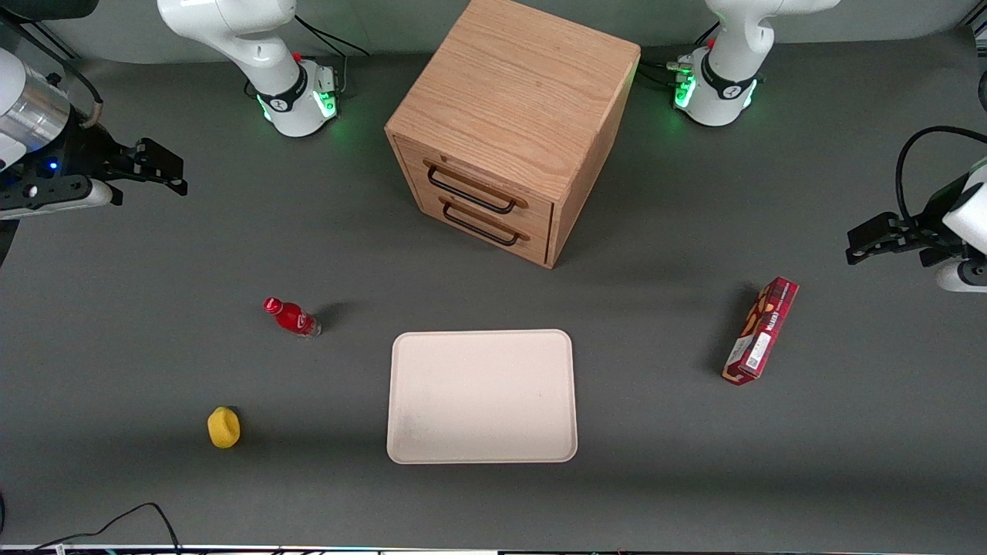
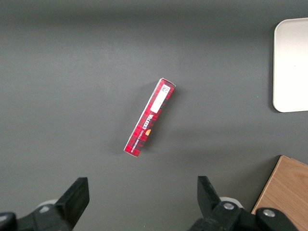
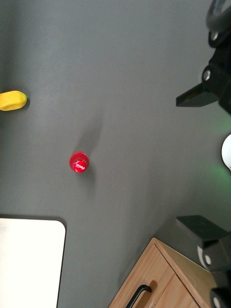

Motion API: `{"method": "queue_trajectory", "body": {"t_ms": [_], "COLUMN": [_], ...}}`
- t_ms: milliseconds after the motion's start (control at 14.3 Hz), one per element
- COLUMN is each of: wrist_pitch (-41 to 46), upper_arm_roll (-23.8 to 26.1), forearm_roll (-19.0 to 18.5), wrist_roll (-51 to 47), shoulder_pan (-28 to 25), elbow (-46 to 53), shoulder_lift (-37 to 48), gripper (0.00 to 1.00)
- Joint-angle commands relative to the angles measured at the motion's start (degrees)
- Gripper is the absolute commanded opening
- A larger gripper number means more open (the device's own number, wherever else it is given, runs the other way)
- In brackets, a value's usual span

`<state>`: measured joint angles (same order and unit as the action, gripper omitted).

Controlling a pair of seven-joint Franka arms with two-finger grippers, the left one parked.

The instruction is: Open upper drawer

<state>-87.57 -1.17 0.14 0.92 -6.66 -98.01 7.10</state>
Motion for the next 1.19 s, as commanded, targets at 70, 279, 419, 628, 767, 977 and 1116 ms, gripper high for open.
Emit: {"method": "queue_trajectory", "body": {"t_ms": [70, 279, 419, 628, 767, 977, 1116], "wrist_pitch": [0.82, 0.82, 0.91, 4.23, 4.68, 5.3, 5.3], "upper_arm_roll": [-0.23, -0.49, -2.34, -2.95, -3.48, -3.48, -3.4], "forearm_roll": [0.39, 0.3, 0.39, 0.22, 0.13, 0.04, 0.04], "wrist_roll": [-1.36, -1.36, -1.36, -2.58, -7.31, -8.3, -8.21], "shoulder_pan": [-0.37, -0.11, -0.37, -0.11, -0.45, -0.46, -0.46], "elbow": [1.76, 2.56, 2.82, 2.65, 2.73, 2.65, 2.82], "shoulder_lift": [-0.77, -1.04, -0.95, -0.16, 0.45, 0.45, 0.28], "gripper": [1.0, 1.0, 1.0, 1.0, 1.0, 1.0, 1.0]}}
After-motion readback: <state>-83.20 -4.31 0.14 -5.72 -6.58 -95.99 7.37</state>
